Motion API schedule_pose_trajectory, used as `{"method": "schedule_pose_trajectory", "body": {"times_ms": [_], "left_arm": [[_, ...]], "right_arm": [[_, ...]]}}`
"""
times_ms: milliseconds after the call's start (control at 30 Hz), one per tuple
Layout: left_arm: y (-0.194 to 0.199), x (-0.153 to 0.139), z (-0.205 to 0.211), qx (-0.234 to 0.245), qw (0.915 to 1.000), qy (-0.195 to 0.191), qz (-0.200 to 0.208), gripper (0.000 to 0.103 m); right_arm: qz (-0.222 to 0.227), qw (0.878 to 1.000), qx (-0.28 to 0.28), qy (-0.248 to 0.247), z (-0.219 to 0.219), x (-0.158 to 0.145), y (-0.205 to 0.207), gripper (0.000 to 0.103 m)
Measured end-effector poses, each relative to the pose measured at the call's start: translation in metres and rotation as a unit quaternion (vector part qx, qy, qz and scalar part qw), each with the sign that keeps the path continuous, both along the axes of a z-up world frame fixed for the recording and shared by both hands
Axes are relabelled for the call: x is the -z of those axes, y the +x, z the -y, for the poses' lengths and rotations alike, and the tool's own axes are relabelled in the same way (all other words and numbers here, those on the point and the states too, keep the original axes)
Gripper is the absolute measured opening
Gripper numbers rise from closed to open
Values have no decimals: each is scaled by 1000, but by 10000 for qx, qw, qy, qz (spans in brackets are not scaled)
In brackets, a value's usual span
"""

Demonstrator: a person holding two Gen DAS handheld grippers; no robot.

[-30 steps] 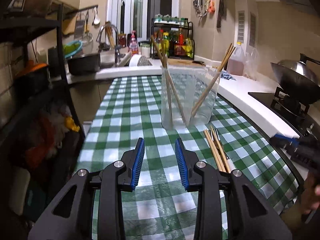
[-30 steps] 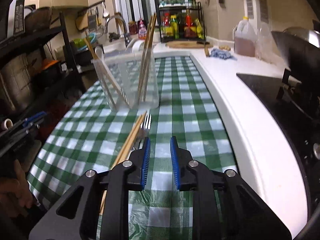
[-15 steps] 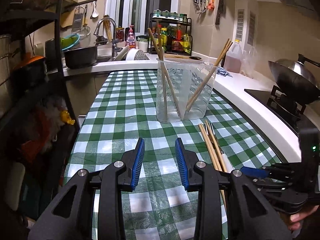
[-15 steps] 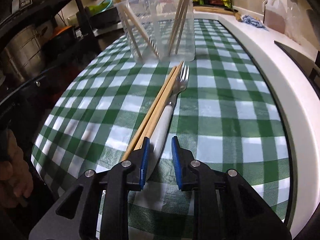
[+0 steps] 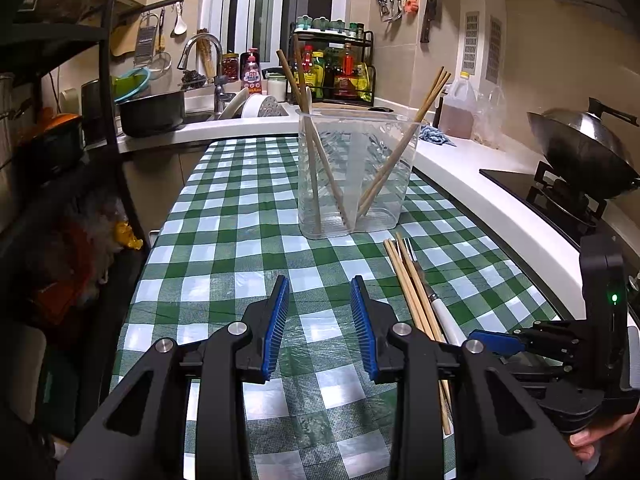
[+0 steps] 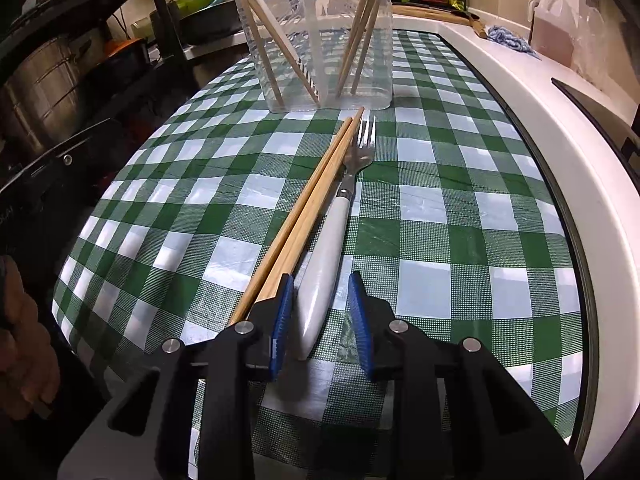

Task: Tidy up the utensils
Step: 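Move both open grippers back over the remaining chopsticks and fork, then close the left gripper on a chopstick while the right gripper grasps the white-handled fork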

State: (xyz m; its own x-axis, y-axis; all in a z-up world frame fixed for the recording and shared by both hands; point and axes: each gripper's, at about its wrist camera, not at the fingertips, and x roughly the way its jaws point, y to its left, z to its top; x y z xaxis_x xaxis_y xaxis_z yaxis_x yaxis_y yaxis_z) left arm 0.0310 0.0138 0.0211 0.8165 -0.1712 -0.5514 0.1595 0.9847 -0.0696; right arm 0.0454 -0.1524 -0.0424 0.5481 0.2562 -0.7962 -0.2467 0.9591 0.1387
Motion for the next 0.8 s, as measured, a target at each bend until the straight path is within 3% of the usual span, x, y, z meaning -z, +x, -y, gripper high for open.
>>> {"method": "schedule_pose_trajectory", "body": {"times_ms": [200,800], "left_arm": [[0,0,-1,-21,10000,-20,-21,32],[4,11,2,18,9998,-31,-193,32]], "right_arm": [[37,9999,79,-113,2,0,-1,20],[45,9980,526,-343,18,-3,-1,17]]}}
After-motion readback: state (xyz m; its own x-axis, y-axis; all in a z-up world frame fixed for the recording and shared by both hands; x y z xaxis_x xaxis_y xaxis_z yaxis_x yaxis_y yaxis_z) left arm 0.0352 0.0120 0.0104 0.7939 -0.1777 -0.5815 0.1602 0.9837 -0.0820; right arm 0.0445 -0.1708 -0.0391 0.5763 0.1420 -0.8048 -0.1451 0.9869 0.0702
